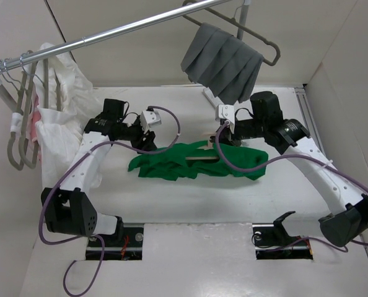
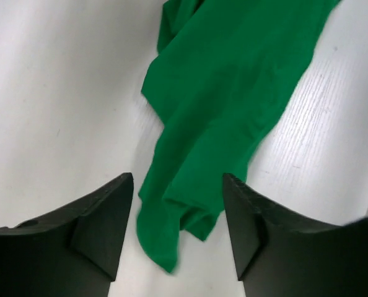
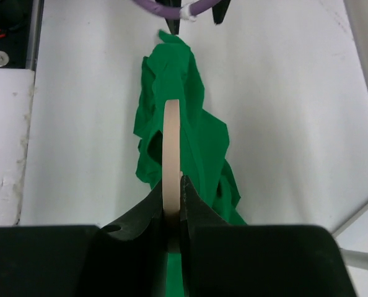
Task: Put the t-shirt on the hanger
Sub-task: Place tshirt on hanger, then hang the hanger with tshirt onto the clothesline
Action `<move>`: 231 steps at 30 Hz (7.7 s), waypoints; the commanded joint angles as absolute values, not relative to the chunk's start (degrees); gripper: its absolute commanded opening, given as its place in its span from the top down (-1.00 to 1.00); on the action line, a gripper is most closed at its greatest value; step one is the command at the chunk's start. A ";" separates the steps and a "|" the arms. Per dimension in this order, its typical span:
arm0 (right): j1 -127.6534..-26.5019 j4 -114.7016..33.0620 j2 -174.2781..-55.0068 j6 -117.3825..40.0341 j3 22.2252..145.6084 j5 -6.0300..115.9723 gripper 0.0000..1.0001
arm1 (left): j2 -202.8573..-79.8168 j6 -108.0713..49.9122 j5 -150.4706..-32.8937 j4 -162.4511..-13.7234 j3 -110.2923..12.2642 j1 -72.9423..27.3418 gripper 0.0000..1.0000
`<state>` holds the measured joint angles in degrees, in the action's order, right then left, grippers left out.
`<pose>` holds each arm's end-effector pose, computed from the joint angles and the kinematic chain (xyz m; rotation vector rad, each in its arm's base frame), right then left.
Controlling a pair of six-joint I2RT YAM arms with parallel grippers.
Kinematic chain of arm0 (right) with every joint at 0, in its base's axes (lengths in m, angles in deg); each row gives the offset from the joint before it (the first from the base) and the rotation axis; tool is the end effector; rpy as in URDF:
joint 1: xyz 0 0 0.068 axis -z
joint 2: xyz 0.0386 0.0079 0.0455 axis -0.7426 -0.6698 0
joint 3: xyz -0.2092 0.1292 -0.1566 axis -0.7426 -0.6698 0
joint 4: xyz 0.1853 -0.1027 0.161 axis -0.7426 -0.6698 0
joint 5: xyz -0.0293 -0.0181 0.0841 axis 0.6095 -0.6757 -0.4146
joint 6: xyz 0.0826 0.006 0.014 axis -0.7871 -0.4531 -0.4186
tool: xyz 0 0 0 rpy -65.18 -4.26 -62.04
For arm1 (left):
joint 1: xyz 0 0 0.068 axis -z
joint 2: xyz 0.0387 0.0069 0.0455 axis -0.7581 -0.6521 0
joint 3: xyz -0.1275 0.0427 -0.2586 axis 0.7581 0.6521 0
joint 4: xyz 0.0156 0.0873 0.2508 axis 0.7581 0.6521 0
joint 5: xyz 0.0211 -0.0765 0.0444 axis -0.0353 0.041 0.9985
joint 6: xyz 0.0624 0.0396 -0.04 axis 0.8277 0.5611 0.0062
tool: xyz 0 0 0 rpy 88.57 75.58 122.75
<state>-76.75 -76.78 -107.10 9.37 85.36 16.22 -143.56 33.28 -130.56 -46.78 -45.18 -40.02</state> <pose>0.2285 0.1865 0.3926 -1.5107 1.3552 0.7260 0.2852 -0.1014 0.3160 1.3724 1.6700 -0.5837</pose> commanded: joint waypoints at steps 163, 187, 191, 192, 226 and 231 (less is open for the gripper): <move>-80.38 -64.58 -112.05 4.18 72.09 31.24 0.96 | -141.34 32.33 -147.15 -38.79 -65.88 -28.21 1.00; -68.96 -75.71 -107.48 -8.30 93.51 38.52 1.00 | -129.21 -7.21 -101.44 -76.40 -40.06 -28.21 -1.00; -68.43 -80.38 -113.26 -8.30 113.68 41.52 1.00 | -126.41 -8.36 -101.44 -78.33 -36.09 -28.21 -1.00; -68.43 -80.39 -114.50 -8.83 116.80 42.04 1.00 | -125.53 -8.36 -101.44 -78.34 -35.56 -28.21 -1.00; -64.47 -63.24 -118.31 -19.91 111.83 48.80 -1.00 | -121.83 -9.05 -100.65 -77.81 -24.41 -28.21 -1.00; -68.08 -65.71 -106.97 -15.95 100.60 58.99 -1.00 | -119.90 -11.26 -98.20 -81.75 -17.99 -28.21 -1.00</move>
